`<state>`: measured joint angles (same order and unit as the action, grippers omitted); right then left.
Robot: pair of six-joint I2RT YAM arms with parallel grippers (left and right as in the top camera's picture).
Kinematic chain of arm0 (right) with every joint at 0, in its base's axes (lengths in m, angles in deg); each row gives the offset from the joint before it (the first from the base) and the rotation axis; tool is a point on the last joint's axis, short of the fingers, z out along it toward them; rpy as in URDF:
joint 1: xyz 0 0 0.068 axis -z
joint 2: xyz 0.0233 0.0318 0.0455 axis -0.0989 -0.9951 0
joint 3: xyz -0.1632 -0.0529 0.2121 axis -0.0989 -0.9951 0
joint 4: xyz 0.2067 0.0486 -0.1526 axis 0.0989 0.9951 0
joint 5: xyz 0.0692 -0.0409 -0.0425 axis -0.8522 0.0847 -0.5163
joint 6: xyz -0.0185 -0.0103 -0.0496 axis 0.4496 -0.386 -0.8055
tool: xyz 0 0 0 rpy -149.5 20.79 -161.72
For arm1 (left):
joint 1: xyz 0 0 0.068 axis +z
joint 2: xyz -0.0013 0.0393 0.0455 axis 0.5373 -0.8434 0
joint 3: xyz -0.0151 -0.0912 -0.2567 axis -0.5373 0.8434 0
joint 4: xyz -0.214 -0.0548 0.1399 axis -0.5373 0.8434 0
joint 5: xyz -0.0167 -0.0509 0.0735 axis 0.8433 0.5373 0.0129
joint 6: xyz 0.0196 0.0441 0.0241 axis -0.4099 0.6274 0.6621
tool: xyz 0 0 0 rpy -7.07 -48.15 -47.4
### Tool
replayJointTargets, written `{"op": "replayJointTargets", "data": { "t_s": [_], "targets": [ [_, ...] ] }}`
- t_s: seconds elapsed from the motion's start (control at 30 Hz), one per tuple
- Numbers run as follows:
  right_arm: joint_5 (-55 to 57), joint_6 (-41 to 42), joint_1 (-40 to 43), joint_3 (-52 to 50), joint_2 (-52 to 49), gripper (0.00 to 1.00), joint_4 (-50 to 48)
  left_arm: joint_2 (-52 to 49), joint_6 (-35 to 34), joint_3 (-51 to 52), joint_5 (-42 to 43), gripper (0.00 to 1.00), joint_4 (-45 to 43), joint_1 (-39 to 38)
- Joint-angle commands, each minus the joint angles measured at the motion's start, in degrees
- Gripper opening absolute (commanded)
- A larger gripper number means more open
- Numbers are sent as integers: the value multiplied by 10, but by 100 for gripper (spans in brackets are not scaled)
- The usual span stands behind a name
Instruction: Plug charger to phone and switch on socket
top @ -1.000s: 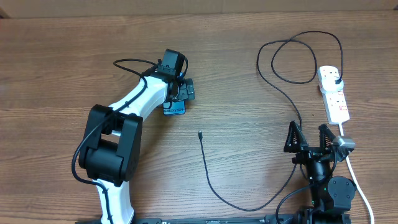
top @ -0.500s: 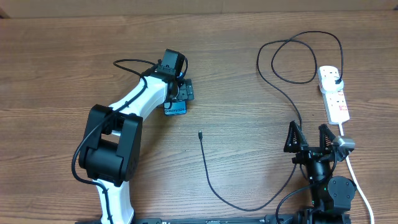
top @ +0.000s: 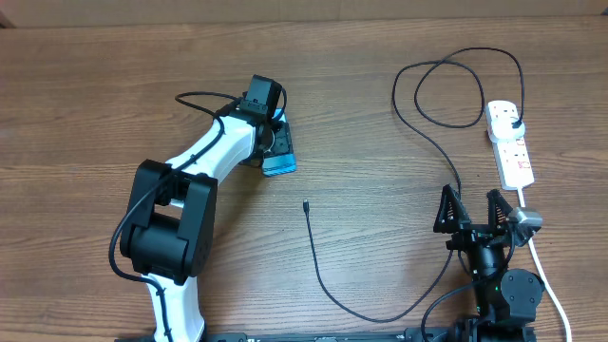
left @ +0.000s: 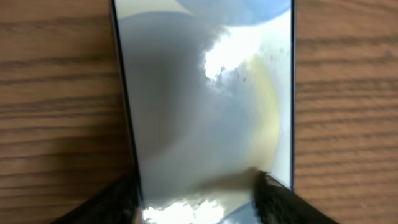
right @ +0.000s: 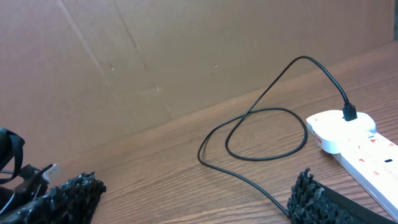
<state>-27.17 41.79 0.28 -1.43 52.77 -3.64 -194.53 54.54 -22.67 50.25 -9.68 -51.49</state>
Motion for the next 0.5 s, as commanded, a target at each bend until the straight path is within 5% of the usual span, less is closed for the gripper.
{"op": "replayJointTargets", "data": {
  "t_s": [0.0, 0.2, 0.23, 0.3, 0.47],
  "targets": [
    [-3, -1, -3, -6, 5, 100, -3, -36, -6, 19, 76, 52, 10, -3],
    [-3, -1, -3, -6, 5, 100, -3, -36, -5, 19, 66, 45, 10, -3],
    [-3, -1, -3, -6, 5, 100, -3, -36, -2, 19, 62, 56, 10, -3],
    [-3, -1, -3, -6, 5, 100, -3, -36, -2, 19, 53, 93, 10, -3],
    [-3, -1, -3, -6, 5, 100, -3, -36, -2, 19, 53, 100, 10, -3]
  ]
}}
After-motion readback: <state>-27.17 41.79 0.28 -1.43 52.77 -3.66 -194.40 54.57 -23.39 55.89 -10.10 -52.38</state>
